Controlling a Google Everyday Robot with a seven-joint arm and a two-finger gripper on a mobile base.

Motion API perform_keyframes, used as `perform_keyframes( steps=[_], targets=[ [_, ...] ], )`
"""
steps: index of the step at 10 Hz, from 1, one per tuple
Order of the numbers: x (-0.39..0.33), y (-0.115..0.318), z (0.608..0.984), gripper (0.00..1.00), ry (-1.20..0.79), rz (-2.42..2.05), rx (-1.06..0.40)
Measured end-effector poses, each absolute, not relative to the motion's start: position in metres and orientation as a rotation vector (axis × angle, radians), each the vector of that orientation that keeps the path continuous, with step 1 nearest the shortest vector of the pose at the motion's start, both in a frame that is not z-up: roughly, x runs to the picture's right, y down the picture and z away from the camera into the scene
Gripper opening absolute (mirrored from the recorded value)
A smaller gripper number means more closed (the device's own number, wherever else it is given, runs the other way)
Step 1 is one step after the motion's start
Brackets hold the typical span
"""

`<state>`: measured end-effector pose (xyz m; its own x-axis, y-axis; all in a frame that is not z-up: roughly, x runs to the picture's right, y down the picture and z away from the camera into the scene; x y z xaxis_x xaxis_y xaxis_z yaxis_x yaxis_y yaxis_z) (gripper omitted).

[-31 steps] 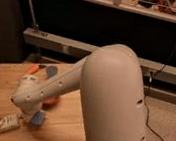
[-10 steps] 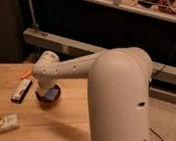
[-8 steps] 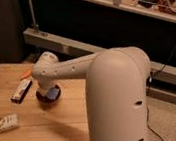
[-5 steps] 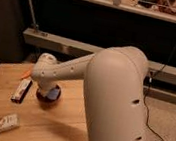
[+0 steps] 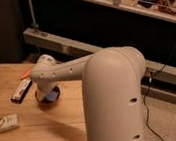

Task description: Place the white sponge in the ceramic bowl

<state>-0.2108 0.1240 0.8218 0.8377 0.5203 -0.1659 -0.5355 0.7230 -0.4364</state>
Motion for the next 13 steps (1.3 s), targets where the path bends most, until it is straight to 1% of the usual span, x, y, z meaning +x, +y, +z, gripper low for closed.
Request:
perform_keyframes(
  steps=[5,13],
  targets=[
    [-0.204,0.103,0.813,0.80,0.016,0.615,-0.471],
    [-0.146,0.081,0.818,0.80,0.086,0.765,-0.430]
  ],
)
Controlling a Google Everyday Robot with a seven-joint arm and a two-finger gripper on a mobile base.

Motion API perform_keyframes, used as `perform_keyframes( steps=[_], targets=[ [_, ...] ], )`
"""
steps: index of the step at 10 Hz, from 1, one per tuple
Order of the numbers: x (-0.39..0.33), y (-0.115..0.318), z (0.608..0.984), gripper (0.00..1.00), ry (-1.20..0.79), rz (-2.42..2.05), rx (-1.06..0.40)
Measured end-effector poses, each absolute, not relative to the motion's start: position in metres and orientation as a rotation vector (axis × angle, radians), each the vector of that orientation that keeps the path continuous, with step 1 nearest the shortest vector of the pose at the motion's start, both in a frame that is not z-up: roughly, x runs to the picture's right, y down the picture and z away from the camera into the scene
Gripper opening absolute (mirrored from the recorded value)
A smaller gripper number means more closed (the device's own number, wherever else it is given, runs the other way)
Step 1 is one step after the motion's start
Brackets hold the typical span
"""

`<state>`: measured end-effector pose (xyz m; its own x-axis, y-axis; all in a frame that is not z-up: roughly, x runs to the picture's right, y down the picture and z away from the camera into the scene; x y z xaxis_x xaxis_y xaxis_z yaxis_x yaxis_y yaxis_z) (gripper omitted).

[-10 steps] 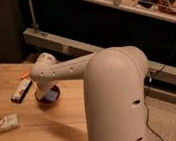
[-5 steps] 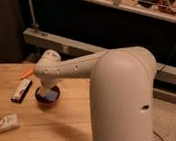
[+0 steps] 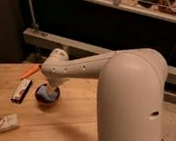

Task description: Place the white sponge in the ceramic bowl

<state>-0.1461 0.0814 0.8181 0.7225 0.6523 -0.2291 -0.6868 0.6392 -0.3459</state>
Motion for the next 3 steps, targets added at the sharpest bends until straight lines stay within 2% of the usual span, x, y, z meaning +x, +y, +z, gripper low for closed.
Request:
perform_keyframes(
  steps=[3],
  targets=[
    [-0.119,0.078,0.820,0.80,0.127,0.840,-0.398]
  ],
)
